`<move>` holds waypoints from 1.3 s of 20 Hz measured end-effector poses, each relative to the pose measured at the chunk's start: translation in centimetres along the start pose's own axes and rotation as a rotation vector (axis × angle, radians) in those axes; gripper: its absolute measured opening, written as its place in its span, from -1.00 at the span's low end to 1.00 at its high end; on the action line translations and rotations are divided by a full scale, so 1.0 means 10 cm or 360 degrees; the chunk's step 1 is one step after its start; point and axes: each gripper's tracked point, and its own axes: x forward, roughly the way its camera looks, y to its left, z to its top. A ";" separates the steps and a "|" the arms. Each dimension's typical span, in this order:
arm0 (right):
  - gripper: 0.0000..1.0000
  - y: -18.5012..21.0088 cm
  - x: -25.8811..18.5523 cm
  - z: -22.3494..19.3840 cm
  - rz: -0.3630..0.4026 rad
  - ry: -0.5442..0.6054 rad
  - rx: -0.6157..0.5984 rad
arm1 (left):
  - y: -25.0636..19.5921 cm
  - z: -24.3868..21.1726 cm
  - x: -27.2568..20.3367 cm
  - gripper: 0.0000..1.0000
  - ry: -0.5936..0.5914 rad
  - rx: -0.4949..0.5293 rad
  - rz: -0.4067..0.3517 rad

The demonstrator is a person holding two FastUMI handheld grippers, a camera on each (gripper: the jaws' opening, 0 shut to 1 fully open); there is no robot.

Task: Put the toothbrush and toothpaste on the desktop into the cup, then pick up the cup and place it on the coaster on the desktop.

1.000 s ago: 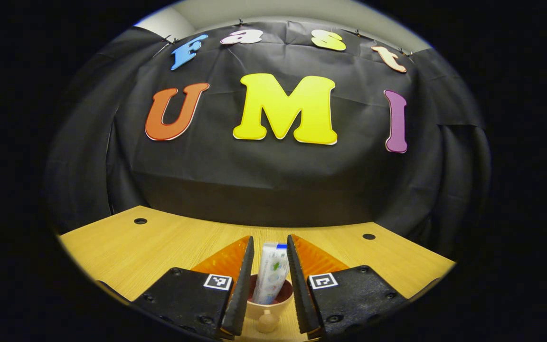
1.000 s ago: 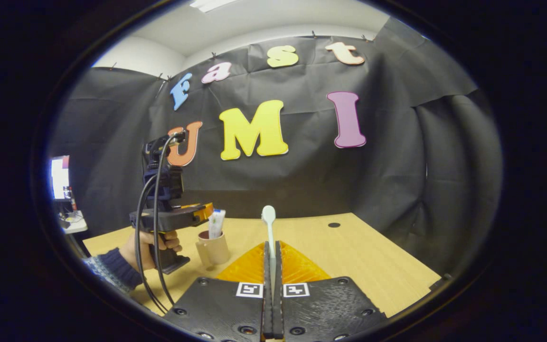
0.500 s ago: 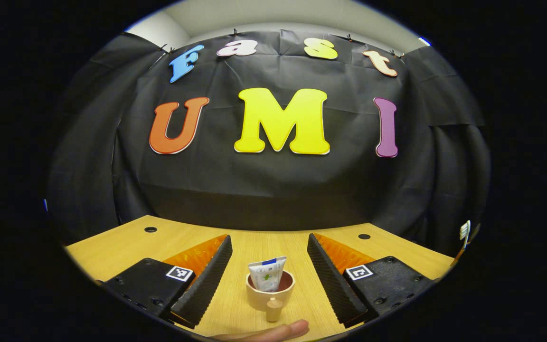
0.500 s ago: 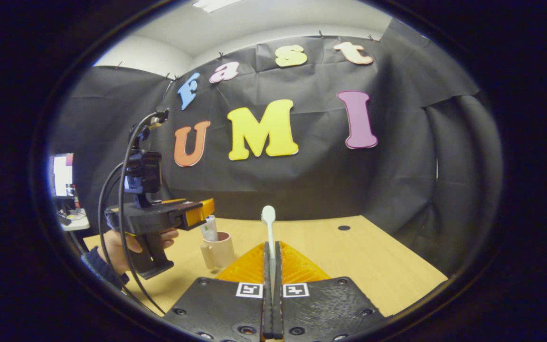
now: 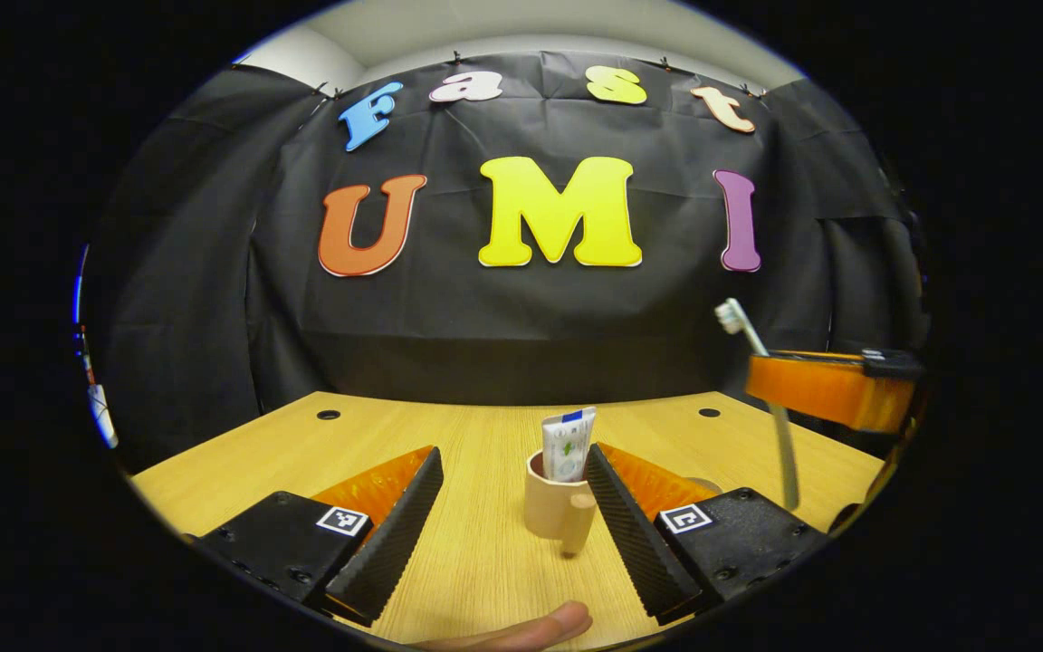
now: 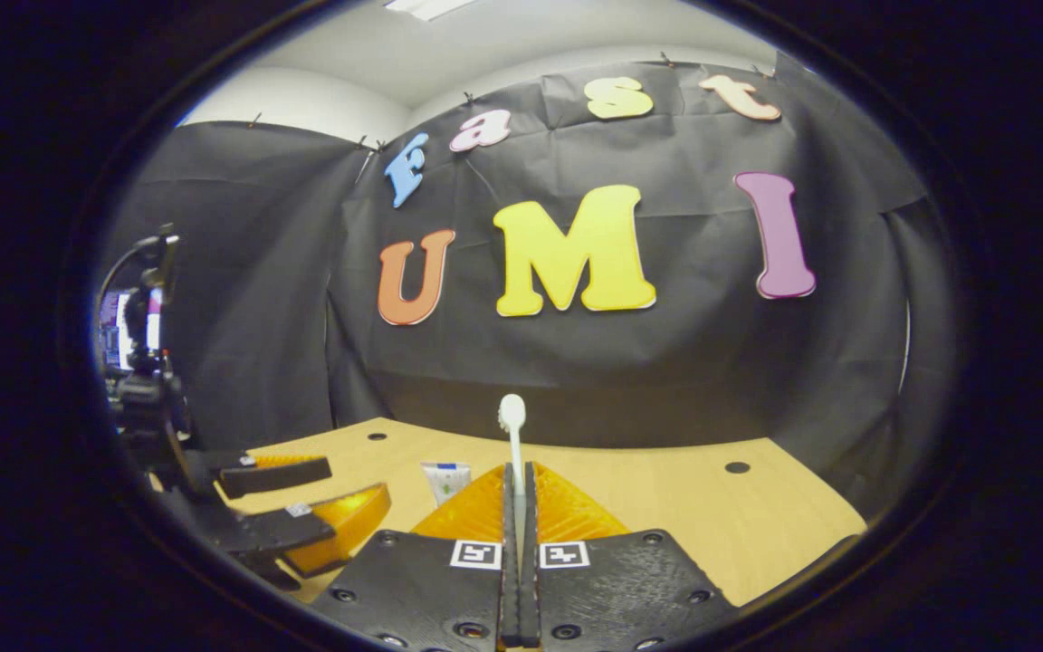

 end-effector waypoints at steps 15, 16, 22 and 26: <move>-0.93 0.42 1.57 -0.05 0.0035 -0.0067 0.0109 | 0.22 -0.52 -0.52 1.00 0.0118 -0.0180 0.0008; -0.92 0.40 1.59 -0.09 0.0017 -0.0054 0.0114 | 0.22 -0.54 -0.51 1.00 0.0120 -0.0172 0.0007; -0.91 0.33 1.49 0.00 0.0007 -0.0067 0.0113 | 0.20 -0.55 -0.50 1.00 0.0114 -0.0186 -0.0012; -0.72 0.34 1.42 0.01 0.0017 -0.0045 0.0098 | 0.18 -0.58 -0.49 1.00 0.0142 -0.0190 -0.0015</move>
